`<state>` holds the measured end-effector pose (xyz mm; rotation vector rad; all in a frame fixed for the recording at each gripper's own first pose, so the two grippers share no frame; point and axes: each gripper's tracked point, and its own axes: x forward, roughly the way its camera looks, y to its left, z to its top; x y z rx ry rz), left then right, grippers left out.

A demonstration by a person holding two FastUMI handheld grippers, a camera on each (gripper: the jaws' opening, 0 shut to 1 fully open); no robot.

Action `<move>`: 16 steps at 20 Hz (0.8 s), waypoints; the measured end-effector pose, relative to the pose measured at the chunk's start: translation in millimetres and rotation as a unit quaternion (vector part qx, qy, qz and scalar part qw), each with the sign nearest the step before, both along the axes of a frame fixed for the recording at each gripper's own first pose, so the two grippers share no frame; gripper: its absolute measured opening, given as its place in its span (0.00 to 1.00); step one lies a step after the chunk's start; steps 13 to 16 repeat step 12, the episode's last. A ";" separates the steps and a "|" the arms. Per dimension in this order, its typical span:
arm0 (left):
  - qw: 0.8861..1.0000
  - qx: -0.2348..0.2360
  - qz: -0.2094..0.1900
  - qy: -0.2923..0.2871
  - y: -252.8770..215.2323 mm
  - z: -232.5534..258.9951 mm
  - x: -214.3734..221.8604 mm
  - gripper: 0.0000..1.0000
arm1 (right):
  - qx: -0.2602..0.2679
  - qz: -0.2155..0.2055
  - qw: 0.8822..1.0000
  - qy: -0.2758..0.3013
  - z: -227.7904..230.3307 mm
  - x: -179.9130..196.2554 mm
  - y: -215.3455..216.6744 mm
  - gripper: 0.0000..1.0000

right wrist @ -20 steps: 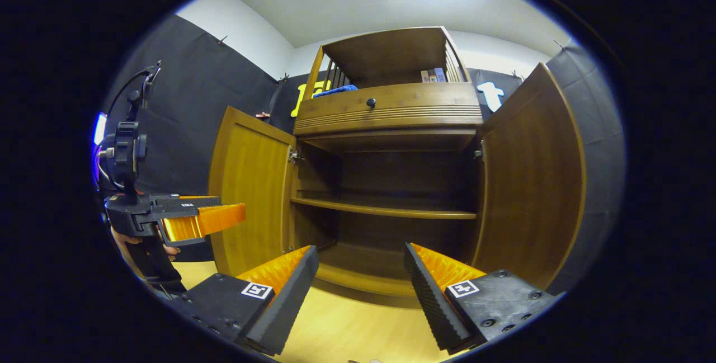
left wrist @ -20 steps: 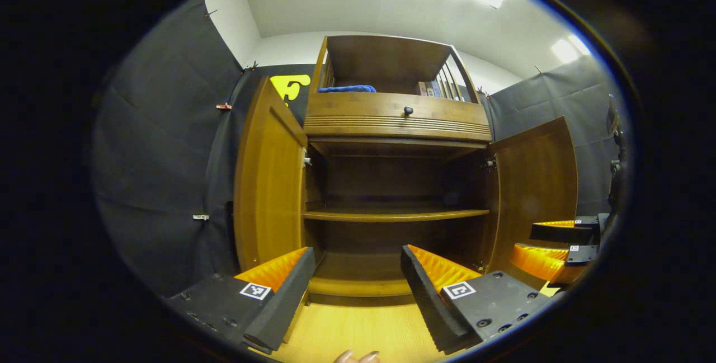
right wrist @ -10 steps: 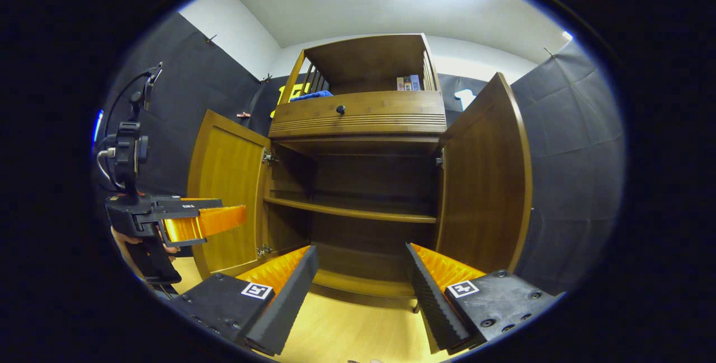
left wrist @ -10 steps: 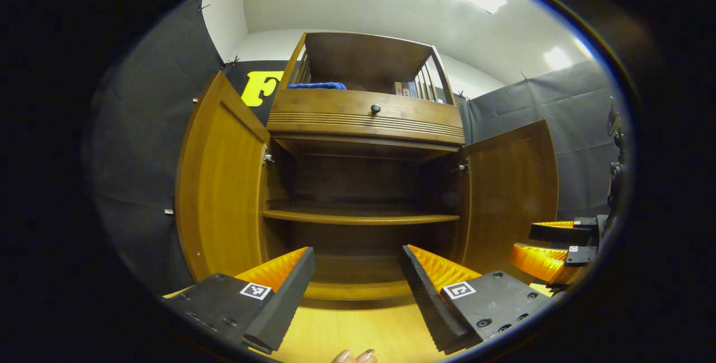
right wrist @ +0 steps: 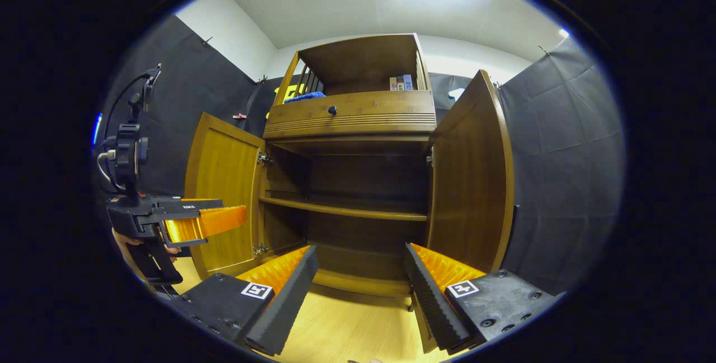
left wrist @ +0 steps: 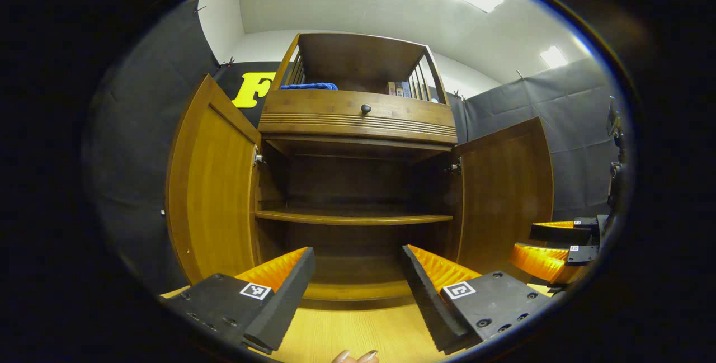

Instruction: Open the right door of the double-door shoe cabinet with the right hand, and open the left door with the left hand.

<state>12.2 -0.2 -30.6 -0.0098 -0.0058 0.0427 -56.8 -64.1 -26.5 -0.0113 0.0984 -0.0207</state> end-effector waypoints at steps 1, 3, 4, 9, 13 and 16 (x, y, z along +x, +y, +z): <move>1.000 -0.001 0.000 -0.001 -0.3 0.8 -0.9 0.94 | 0.000 0.000 1.000 0.000 0.6 -0.2 0.5 0.99; 1.000 -0.002 0.001 -0.004 -0.1 2.5 -2.3 0.94 | -0.001 0.001 1.000 -0.001 1.7 -0.7 0.4 0.97; 1.000 -0.003 0.001 -0.005 -0.2 3.5 -2.5 0.94 | -0.002 0.001 1.000 -0.002 2.5 -1.6 0.8 0.99; 1.000 0.000 -0.001 -0.004 -1.2 2.4 -3.3 0.94 | -0.002 0.003 1.000 -0.005 5.0 -0.9 2.3 0.97; 1.000 0.001 -0.003 0.001 -1.4 1.0 -2.9 0.94 | -0.001 0.004 1.000 -0.004 4.4 -1.8 1.8 0.99; 1.000 0.001 -0.003 0.001 -1.4 1.0 -2.9 0.94 | -0.001 0.004 1.000 -0.004 4.4 -1.8 1.8 0.99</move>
